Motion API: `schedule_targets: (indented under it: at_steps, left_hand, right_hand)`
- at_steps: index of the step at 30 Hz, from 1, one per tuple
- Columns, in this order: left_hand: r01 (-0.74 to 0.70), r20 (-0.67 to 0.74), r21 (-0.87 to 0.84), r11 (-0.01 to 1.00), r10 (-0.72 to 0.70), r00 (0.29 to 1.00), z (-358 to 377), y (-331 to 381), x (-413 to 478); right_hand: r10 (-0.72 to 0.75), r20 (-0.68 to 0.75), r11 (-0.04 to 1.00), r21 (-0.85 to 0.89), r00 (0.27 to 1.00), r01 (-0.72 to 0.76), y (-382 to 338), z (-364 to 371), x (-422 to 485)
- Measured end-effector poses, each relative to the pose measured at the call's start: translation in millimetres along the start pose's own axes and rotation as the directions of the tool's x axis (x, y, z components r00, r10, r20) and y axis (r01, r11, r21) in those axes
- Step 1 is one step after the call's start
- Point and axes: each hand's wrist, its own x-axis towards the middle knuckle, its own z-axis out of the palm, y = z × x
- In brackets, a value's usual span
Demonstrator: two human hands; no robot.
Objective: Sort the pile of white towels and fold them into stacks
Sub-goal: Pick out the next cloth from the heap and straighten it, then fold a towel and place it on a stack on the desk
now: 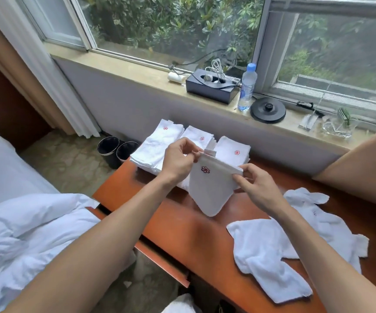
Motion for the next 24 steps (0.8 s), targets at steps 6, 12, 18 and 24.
schedule_targets:
  at_steps: [6, 12, 18, 24]
  left_hand:
    - [0.021, 0.053, -0.044, 0.999, -0.019, 0.998, 8.1, -8.6, 56.2]
    - [0.068, 0.136, -0.035, 0.997, -0.062, 0.989, 33.3, -41.1, 123.1]
    - [0.099, 0.223, -0.002, 0.995, -0.096, 0.97, 68.7, -78.9, 180.2]
    - [0.09, 0.256, 0.072, 0.993, -0.105, 0.961, 107.0, -110.4, 229.7]
  right_hand:
    - [-0.013, -0.061, 0.994, -0.112, 0.998, 0.006, -6.0, -8.4, 47.1]
    - [0.038, -0.21, 0.978, -0.191, 0.977, -0.079, 4.3, -1.3, 93.3]
    - [0.117, -0.315, 0.965, -0.188, 0.942, -0.183, 26.3, -1.3, 136.4]
    - [0.142, -0.406, 0.951, -0.197, 0.903, -0.239, 61.0, -8.8, 187.7]
